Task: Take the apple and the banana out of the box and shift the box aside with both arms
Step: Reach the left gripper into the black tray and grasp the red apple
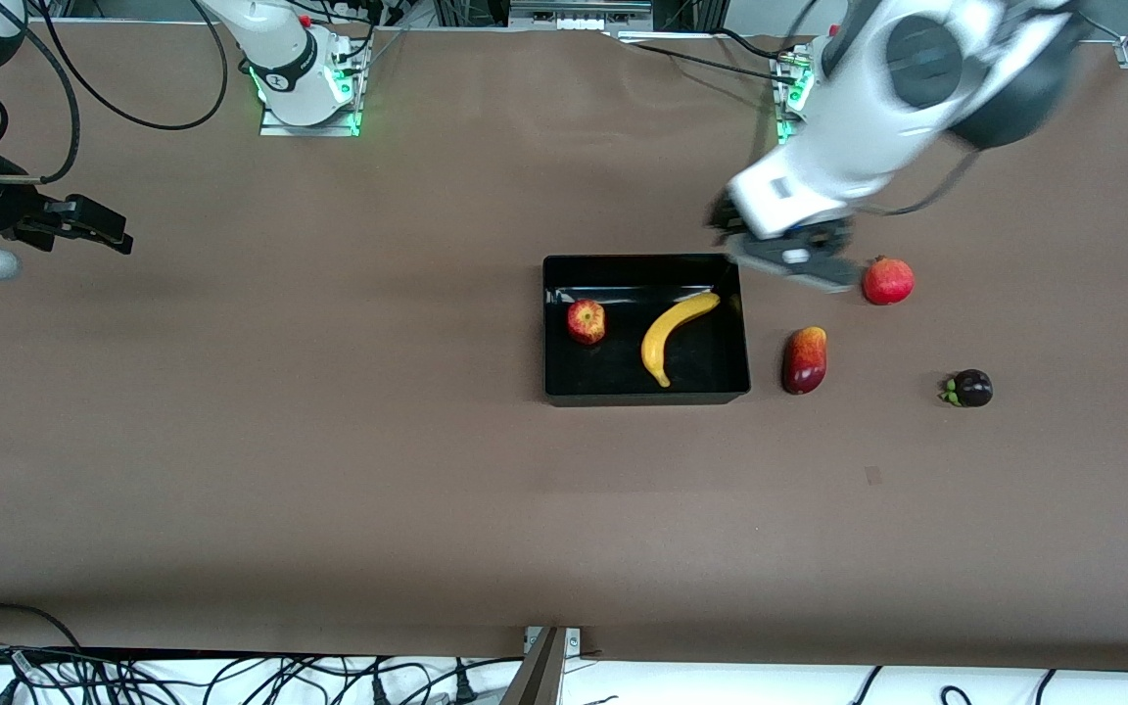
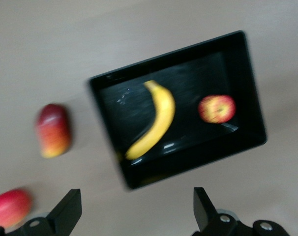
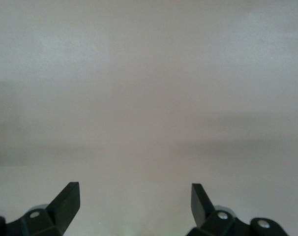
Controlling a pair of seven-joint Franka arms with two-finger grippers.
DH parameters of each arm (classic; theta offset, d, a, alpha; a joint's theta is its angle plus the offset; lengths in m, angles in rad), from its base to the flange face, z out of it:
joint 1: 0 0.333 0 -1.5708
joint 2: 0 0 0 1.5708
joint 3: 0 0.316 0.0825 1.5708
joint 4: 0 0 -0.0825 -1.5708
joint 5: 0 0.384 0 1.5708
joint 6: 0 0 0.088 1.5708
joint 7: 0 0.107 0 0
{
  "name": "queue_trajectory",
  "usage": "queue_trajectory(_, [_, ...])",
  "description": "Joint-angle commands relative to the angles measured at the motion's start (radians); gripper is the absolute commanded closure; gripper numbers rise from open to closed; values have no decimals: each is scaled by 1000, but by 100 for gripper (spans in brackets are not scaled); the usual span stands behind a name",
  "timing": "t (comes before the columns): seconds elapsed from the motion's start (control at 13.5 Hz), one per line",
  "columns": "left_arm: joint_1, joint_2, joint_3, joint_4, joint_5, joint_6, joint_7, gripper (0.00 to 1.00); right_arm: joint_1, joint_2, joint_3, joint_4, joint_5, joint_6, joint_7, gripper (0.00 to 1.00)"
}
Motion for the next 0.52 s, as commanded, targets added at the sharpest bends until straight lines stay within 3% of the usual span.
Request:
queue_trajectory(0.0, [-75, 135, 7, -13, -4, 163, -14, 0, -8, 4, 5, 20, 5, -16, -12, 0])
queue_trajectory(0.22, [-156, 287, 9, -12, -2, 372, -15, 0, -8, 4, 5, 20, 5, -17, -12, 0])
queue_trajectory(0.44, [-224, 384, 18, -10, 13, 486, -53, 0, -8, 4, 5, 20, 5, -17, -12, 0])
